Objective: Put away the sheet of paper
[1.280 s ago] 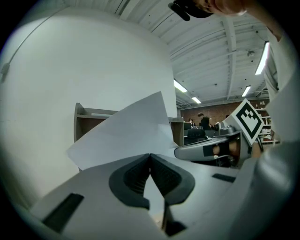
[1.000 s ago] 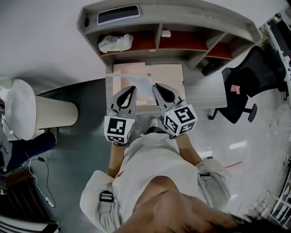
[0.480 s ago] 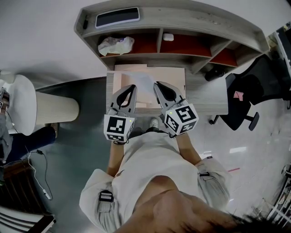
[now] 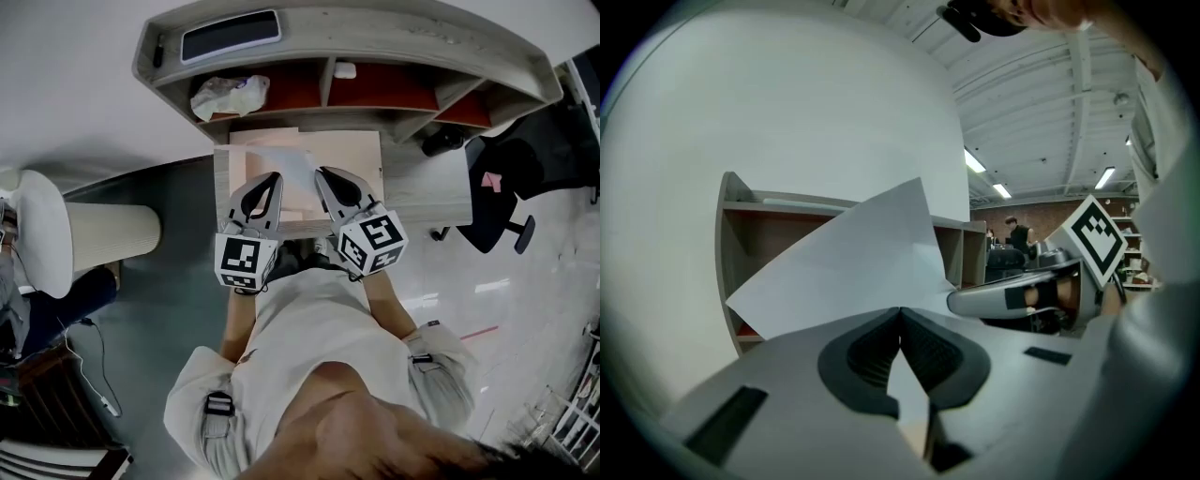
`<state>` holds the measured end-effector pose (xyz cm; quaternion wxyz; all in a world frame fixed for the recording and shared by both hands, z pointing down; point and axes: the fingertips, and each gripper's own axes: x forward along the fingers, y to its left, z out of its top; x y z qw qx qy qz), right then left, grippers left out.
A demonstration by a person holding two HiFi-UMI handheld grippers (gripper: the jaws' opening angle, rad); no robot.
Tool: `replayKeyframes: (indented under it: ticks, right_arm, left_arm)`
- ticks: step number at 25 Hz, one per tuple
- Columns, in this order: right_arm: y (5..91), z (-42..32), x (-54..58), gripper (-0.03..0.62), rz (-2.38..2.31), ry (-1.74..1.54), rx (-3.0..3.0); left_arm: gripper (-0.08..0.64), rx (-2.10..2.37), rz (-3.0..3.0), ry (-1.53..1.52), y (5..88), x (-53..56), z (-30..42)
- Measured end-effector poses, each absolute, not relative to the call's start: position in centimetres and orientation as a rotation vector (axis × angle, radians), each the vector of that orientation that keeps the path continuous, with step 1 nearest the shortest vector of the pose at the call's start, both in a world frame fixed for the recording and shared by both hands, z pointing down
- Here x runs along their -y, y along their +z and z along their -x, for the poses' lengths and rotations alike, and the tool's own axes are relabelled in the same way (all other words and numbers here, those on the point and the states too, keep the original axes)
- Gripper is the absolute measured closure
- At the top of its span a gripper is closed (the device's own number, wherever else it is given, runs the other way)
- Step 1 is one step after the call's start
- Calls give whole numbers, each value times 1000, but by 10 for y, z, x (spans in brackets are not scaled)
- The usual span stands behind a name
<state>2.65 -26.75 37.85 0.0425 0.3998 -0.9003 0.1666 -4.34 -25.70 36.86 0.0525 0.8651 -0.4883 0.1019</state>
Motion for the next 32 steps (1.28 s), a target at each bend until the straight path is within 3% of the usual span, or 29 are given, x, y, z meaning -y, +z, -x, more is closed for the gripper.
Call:
replayKeyframes:
  ticks: [32]
  right_arm:
    - [543, -23, 309, 574, -1432, 903, 2303]
  left_arm:
    - [540, 1030, -2673, 501, 519, 319, 52]
